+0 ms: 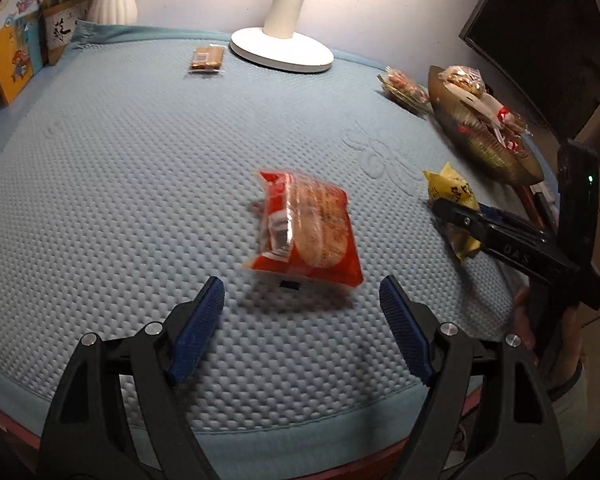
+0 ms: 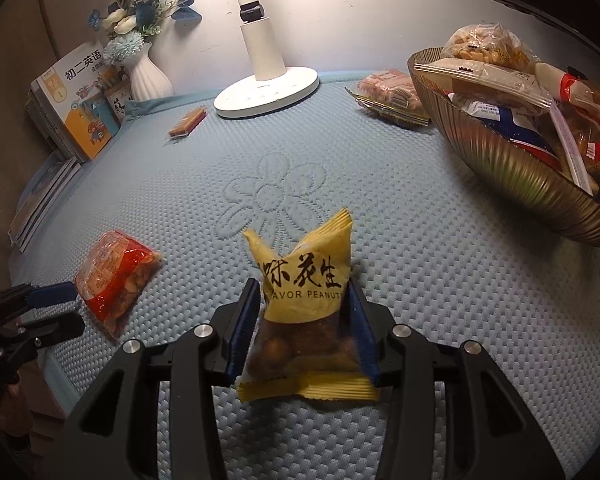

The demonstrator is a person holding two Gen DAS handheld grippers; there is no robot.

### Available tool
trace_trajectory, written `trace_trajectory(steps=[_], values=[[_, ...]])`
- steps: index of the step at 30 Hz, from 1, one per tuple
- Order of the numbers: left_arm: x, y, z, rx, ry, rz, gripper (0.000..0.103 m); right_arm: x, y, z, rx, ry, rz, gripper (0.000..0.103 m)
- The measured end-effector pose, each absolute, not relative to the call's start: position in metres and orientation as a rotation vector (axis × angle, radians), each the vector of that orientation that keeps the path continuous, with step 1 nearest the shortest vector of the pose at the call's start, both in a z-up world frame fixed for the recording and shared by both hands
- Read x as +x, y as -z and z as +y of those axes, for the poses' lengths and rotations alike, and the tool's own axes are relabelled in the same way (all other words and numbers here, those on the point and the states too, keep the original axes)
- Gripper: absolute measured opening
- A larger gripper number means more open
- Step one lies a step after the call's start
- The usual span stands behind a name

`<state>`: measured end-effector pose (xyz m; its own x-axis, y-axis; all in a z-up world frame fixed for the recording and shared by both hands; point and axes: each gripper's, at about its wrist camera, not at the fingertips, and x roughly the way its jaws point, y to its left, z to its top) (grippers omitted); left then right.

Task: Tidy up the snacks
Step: 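Carry both bags over the brown glass bowl and open both grippers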

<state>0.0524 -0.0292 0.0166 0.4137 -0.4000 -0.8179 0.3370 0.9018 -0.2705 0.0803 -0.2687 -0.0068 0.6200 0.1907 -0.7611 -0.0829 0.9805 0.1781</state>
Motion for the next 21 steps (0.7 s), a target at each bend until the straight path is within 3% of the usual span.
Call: trace_trajectory(steps=[5, 7, 10, 15, 16, 18, 19, 21], values=[[0.073, -0.016, -0.042, -0.07, 0.455, 1.039, 0.083, 0.077, 0.004, -0.273, 0.152, -0.159, 0.868, 0.061], [0.077, -0.011, -0.051, -0.027, 0.452, 1.028, 0.081, 0.075, 0.002, -0.276, 0.167, -0.169, 0.848, 0.063], [0.079, -0.003, -0.066, 0.043, 0.42, 1.017, 0.067, 0.076, 0.003, -0.278, 0.174, -0.172, 0.855, 0.065], [0.075, -0.003, -0.068, 0.096, 0.397, 0.973, 0.058, 0.082, 0.008, -0.271, 0.141, -0.173, 0.896, 0.065], [0.074, -0.004, -0.067, 0.088, 0.404, 0.969, 0.049, 0.083, 0.008, -0.27, 0.135, -0.171, 0.896, 0.065], [0.075, -0.005, -0.067, 0.078, 0.399, 0.968, 0.047, 0.082, 0.008, -0.268, 0.117, -0.162, 0.899, 0.057], [0.075, -0.006, -0.067, 0.075, 0.398, 0.967, 0.047, 0.083, 0.009, -0.266, 0.102, -0.155, 0.904, 0.043], [0.075, -0.007, -0.069, 0.071, 0.401, 0.963, 0.046, 0.079, 0.007, -0.261, 0.074, -0.163, 0.884, 0.039]])
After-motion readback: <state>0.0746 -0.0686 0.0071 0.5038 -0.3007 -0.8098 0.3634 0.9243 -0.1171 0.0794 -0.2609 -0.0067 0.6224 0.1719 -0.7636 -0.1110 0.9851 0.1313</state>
